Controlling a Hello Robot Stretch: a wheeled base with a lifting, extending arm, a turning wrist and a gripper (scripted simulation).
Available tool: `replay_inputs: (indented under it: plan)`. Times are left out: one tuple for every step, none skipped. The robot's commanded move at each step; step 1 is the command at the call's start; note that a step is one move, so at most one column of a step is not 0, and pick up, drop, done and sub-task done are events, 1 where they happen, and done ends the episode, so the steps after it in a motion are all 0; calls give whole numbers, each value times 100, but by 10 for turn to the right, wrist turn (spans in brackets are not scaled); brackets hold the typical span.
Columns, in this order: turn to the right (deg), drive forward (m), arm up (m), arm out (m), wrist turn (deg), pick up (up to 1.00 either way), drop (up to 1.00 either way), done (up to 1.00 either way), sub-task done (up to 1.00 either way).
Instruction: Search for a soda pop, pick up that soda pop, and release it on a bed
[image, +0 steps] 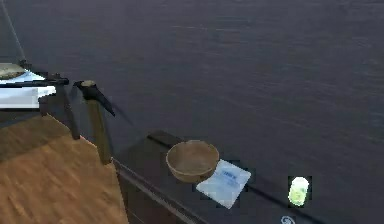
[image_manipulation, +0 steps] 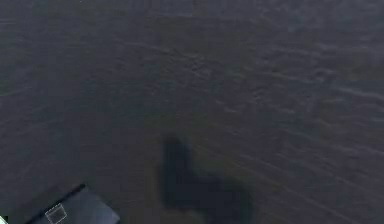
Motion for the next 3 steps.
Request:
replay_inputs:
  plan:
    - [-450, 0, 0, 0, 0, 0, 0, 0, 0]
    - [0, 0, 50, 0, 0, 0, 0, 0, 0]
    - [0, 0, 30, 0, 0, 0, 0, 0, 0]
